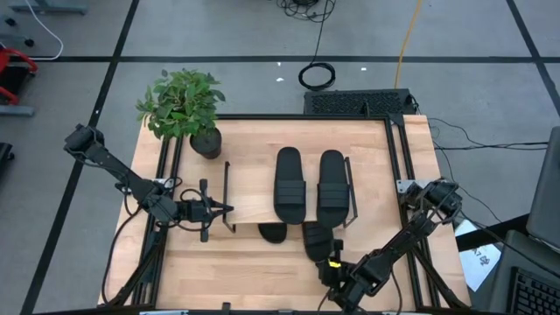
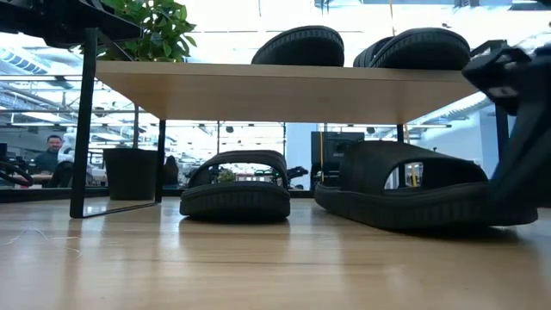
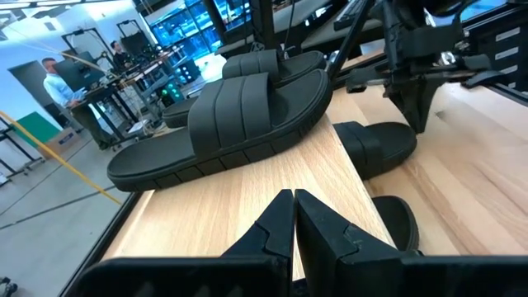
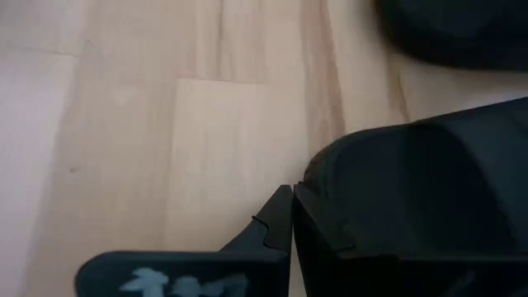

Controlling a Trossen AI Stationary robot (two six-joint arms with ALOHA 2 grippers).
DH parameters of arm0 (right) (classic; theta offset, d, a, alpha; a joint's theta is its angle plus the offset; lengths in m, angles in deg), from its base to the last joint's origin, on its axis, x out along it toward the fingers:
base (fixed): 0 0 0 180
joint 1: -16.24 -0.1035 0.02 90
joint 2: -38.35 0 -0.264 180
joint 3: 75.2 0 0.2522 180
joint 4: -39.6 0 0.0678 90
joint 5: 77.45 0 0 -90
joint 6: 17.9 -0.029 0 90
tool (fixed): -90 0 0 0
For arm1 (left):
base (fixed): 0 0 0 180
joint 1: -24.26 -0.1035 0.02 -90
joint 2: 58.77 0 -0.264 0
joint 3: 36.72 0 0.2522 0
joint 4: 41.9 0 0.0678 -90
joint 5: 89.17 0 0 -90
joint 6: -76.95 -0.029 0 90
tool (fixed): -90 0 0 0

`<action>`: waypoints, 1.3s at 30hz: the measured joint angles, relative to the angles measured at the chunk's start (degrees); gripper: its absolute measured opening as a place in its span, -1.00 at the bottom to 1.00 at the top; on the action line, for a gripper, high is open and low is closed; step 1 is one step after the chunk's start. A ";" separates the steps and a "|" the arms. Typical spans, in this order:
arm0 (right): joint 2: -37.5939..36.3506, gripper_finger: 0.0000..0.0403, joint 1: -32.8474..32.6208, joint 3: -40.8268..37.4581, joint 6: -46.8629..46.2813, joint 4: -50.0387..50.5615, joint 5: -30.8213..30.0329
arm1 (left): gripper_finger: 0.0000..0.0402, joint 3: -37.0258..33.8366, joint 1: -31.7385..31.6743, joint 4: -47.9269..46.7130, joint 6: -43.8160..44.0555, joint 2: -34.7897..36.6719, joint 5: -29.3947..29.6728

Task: Pick and place slides into the shelf
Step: Put the black slipper under the shelf

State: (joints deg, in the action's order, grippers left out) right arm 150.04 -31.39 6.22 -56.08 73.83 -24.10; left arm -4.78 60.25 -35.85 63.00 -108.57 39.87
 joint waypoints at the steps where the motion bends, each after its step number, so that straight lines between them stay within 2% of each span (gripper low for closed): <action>1: -0.52 -0.98 -0.10 0.00 -0.06 0.10 0.32 | -0.89 0.00 0.00 0.00 0.15 0.00 0.00; 8: -3.21 -0.98 -0.49 0.07 0.20 1.95 2.96 | -0.89 0.00 0.00 0.00 0.18 0.00 0.00; 15: -3.43 -0.98 -0.35 -0.02 -1.92 3.74 10.14 | -0.89 0.00 -0.02 -0.09 0.36 0.00 0.00; 30: -3.52 -0.98 3.85 -4.35 -1.18 3.59 9.73 | -0.89 0.00 0.00 -0.11 0.30 0.00 0.00; 39: -3.62 -0.98 6.83 -4.68 5.91 0.81 10.40 | -0.89 0.00 0.00 -0.23 -0.33 0.00 0.00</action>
State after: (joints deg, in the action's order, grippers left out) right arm 146.42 -24.56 1.54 -50.17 74.64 -13.70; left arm -4.78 60.25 -36.08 62.67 -108.57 39.87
